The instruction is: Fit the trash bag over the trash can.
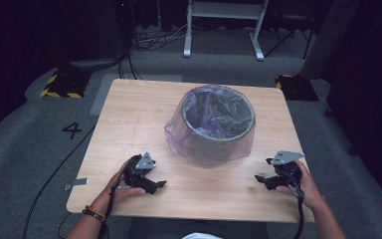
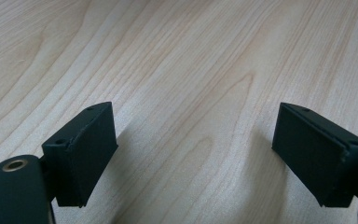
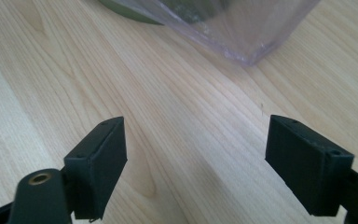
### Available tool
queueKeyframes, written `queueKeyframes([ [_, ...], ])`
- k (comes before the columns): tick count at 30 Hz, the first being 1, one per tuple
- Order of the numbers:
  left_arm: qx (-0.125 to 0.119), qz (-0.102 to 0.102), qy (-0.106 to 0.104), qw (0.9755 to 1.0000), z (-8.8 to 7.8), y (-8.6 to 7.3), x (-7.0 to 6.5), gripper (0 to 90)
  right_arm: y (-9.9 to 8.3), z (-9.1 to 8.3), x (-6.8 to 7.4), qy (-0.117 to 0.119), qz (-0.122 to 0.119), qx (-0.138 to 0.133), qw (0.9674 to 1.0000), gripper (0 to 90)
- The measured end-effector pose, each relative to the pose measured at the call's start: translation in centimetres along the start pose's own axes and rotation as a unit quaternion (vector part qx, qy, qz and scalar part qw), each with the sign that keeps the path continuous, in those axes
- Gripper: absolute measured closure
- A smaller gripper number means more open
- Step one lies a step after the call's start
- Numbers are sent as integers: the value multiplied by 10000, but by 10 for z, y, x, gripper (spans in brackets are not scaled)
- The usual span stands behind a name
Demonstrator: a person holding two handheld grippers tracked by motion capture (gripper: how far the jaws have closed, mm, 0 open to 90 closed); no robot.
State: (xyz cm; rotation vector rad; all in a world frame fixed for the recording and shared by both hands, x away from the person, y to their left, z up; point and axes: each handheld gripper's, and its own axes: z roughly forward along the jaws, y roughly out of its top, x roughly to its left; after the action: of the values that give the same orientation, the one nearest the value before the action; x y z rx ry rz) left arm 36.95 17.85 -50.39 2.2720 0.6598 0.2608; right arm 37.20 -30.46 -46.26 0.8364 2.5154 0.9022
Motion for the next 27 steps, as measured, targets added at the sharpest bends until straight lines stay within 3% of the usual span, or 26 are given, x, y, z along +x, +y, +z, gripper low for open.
queueKeyframes([
  [18,0,0,0,10000,0,0,0,133,-35,-2,-10,-13,505,-58,9987,201],
  [27,1,0,0,10000,0,0,0,133,-52,0,-17,-146,852,-74,9962,170],
])
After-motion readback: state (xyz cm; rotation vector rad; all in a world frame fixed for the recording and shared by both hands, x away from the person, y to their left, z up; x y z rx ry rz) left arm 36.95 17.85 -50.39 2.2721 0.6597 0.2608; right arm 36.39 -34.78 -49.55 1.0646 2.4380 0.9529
